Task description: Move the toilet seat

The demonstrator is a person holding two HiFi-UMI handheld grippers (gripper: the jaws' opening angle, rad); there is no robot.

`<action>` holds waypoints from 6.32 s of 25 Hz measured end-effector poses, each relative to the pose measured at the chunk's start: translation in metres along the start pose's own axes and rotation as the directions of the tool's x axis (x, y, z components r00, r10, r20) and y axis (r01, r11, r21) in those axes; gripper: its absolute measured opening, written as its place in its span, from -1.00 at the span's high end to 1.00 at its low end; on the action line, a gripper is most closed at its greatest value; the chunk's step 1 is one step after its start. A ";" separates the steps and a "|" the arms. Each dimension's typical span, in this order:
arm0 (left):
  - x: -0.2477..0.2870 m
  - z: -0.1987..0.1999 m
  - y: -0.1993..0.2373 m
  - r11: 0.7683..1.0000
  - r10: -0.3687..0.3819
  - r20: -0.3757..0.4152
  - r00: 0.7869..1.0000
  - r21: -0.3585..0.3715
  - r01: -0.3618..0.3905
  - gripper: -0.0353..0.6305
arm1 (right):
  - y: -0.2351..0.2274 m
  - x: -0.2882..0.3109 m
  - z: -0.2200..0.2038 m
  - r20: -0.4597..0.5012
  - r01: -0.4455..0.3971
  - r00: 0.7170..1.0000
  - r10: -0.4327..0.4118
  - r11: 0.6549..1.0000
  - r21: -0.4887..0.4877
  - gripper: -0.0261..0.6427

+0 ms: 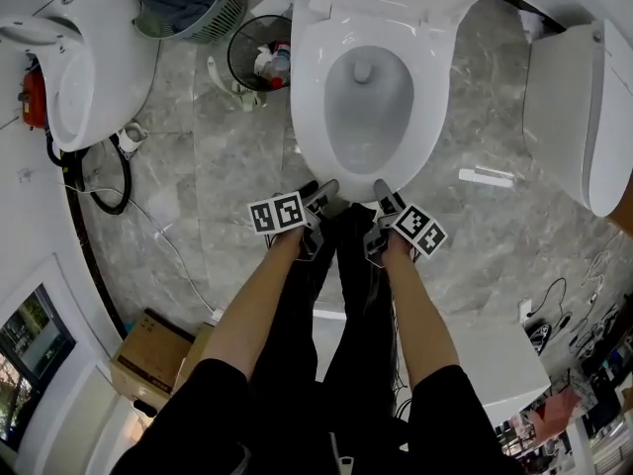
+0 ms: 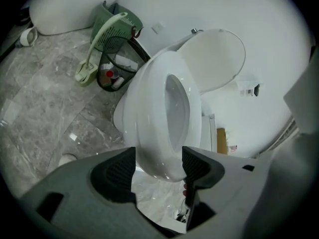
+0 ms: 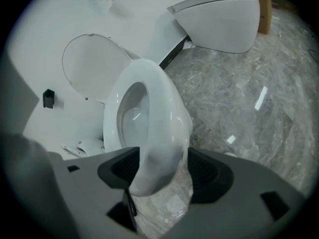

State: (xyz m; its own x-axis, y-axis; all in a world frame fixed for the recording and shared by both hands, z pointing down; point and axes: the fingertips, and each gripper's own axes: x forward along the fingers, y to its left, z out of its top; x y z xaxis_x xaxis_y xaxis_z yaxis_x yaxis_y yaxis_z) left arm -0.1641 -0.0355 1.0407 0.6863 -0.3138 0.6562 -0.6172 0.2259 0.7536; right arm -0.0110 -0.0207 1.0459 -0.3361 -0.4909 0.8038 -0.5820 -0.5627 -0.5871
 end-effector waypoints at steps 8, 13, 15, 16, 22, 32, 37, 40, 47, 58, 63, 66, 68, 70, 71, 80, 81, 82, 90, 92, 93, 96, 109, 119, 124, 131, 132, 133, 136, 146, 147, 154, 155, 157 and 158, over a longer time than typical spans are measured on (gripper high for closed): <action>0.003 -0.002 -0.006 0.997 0.019 0.040 0.999 -0.079 -0.016 0.19 | 0.000 0.005 0.000 -0.038 0.011 0.999 -0.009 0.999 0.049 0.17; -0.014 -0.001 -0.012 0.996 0.058 0.051 0.997 -0.077 -0.054 0.40 | 0.013 -0.011 0.001 -0.075 -0.019 0.997 0.025 0.996 0.086 0.27; -0.021 0.000 -0.020 0.995 0.060 0.057 0.997 -0.079 -0.055 0.45 | 0.019 -0.021 0.004 -0.072 -0.039 0.996 0.047 0.993 0.114 0.31; -0.025 0.001 -0.025 0.995 0.059 0.059 0.997 -0.078 -0.054 0.47 | 0.022 -0.026 0.005 -0.068 -0.051 0.996 0.061 0.989 0.137 0.33; -0.055 0.008 -0.061 0.995 0.049 0.090 0.995 -0.093 -0.040 0.46 | 0.051 -0.064 0.013 -0.089 -0.109 0.988 0.126 0.979 0.175 0.40; -0.107 0.044 -0.153 0.985 -0.054 0.199 0.979 -0.151 0.085 0.47 | 0.125 -0.134 0.053 -0.050 -0.278 0.952 0.302 0.923 0.267 0.51; -0.124 0.078 -0.206 0.994 -0.028 0.260 0.965 -0.094 0.054 0.38 | 0.169 -0.162 0.090 -0.042 -0.318 0.939 0.342 0.906 0.280 0.52; -0.137 0.096 -0.230 0.992 -0.049 0.319 0.946 -0.099 0.084 0.38 | 0.195 -0.176 0.105 -0.032 -0.353 0.927 0.375 0.897 0.266 0.51; -0.151 0.142 -0.285 0.993 -0.118 0.367 0.922 0.029 0.116 0.30 | 0.253 -0.197 0.148 0.022 -0.481 0.873 0.487 0.854 0.199 0.47; -0.154 0.211 -0.359 0.909 -0.234 0.288 0.929 0.403 0.105 0.18 | 0.348 -0.215 0.208 -0.014 -0.600 0.794 0.607 0.781 -0.170 0.09; -0.143 0.237 -0.384 0.751 -0.193 0.233 0.953 0.660 -0.009 0.17 | 0.379 -0.210 0.240 0.056 -0.552 0.805 0.591 0.780 -0.294 0.11; -0.138 0.261 -0.391 0.697 -0.168 0.226 0.959 0.715 -0.047 0.34 | 0.392 -0.202 0.256 0.083 -0.500 0.819 0.568 0.777 -0.383 0.11; -0.137 0.276 -0.392 0.670 -0.140 0.236 0.962 0.737 -0.084 0.47 | 0.400 -0.198 0.265 0.096 -0.455 0.835 0.543 0.777 -0.435 0.12; -0.135 0.290 -0.394 0.655 -0.111 0.256 0.960 0.746 -0.123 0.61 | 0.407 -0.197 0.273 0.108 -0.432 0.839 0.534 0.773 -0.465 0.13; -0.134 0.297 -0.395 0.652 -0.102 0.267 0.958 0.746 -0.139 0.69 | 0.411 -0.195 0.277 0.116 -0.420 0.839 0.531 0.769 -0.481 0.14; -0.116 0.347 -0.414 0.655 -0.087 0.323 0.942 0.732 -0.191 0.89 | 0.442 -0.175 0.317 0.203 -0.221 0.875 0.439 0.736 -0.640 0.84; -0.113 0.352 -0.416 0.655 -0.087 0.327 0.941 0.731 -0.193 0.89 | 0.444 -0.172 0.323 0.223 -0.197 0.879 0.422 0.746 -0.636 0.89; -0.111 0.358 -0.418 0.653 -0.088 0.329 0.940 0.732 -0.195 0.89 | 0.446 -0.168 0.329 0.240 -0.178 0.881 0.407 0.756 -0.629 0.91; -0.086 0.408 -0.433 0.643 -0.094 0.332 0.938 0.740 -0.198 0.90 | 0.470 -0.139 0.369 0.301 -0.110 0.891 0.340 0.805 -0.583 0.91; -0.080 0.419 -0.435 0.637 -0.091 0.328 0.940 0.745 -0.198 0.90 | 0.477 -0.131 0.376 0.294 -0.103 0.897 0.332 0.800 -0.591 0.91; -0.077 0.424 -0.437 0.633 -0.088 0.325 0.942 0.748 -0.199 0.89 | 0.481 -0.127 0.379 0.291 -0.097 0.899 0.328 0.796 -0.597 0.91; -0.071 0.436 -0.439 0.624 -0.080 0.319 0.944 0.755 -0.202 0.89 | 0.490 -0.119 0.385 0.284 -0.071 0.908 0.309 0.779 -0.623 0.91; -0.092 0.408 -0.452 0.609 -0.118 0.333 0.936 0.768 -0.197 0.89 | 0.484 -0.148 0.358 0.276 -0.044 0.906 0.322 0.719 -0.693 0.91; -0.163 0.332 -0.479 0.536 -0.209 0.374 0.904 0.817 -0.214 0.89 | 0.475 -0.234 0.304 0.277 -0.038 0.864 0.419 0.604 -0.796 0.91; -0.204 0.296 -0.495 0.512 -0.254 0.398 0.881 0.828 -0.227 0.90 | 0.460 -0.286 0.278 0.299 0.000 0.839 0.455 0.550 -0.835 0.91; -0.249 0.234 -0.517 0.442 -0.313 0.396 0.863 0.866 -0.236 0.90 | 0.448 -0.352 0.241 0.299 -0.002 0.798 0.523 0.498 -0.867 0.91; -0.255 0.226 -0.520 0.435 -0.321 0.397 0.860 0.868 -0.238 0.90 | 0.446 -0.360 0.236 0.298 -0.005 0.794 0.530 0.496 -0.868 0.91; -0.261 0.217 -0.522 0.427 -0.329 0.398 0.857 0.871 -0.241 0.90 | 0.444 -0.368 0.230 0.298 -0.007 0.790 0.536 0.494 -0.869 0.91; -0.278 0.196 -0.529 0.397 -0.351 0.403 0.845 0.882 -0.256 0.90 | 0.444 -0.389 0.213 0.293 -0.007 0.778 0.556 0.474 -0.880 0.91; -0.323 0.134 -0.538 0.369 -0.396 0.429 0.812 0.884 -0.287 0.90 | 0.432 -0.455 0.171 0.262 0.001 0.728 0.633 0.382 -0.924 0.91; -0.327 0.130 -0.539 0.366 -0.403 0.428 0.809 0.885 -0.287 0.90 | 0.430 -0.460 0.167 0.262 0.003 0.720 0.642 0.375 -0.927 0.91; -0.343 0.116 -0.546 0.332 -0.445 0.431 0.785 0.894 -0.303 0.90 | 0.426 -0.476 0.155 0.266 0.004 0.679 0.684 0.359 -0.933 0.91; -0.344 0.114 -0.543 0.335 -0.447 0.432 0.783 0.893 -0.301 0.90 | 0.424 -0.475 0.153 0.263 0.003 0.681 0.684 0.357 -0.934 0.91; -0.344 0.112 -0.540 0.343 -0.447 0.437 0.781 0.890 -0.301 0.90 | 0.422 -0.472 0.151 0.259 0.000 0.687 0.679 0.355 -0.935 0.91; -0.344 0.111 -0.538 0.347 -0.446 0.438 0.780 0.888 -0.301 0.90 | 0.421 -0.470 0.150 0.257 0.000 0.690 0.676 0.355 -0.935 0.91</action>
State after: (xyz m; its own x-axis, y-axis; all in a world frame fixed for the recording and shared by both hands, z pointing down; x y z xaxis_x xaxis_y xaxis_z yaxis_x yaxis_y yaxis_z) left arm -0.1105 -0.1519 0.4052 0.6422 -0.7499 0.1588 -0.7623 -0.6465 0.0300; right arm 0.0133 -0.1267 0.4060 -0.4352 -0.8905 0.1329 -0.8990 0.4217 -0.1184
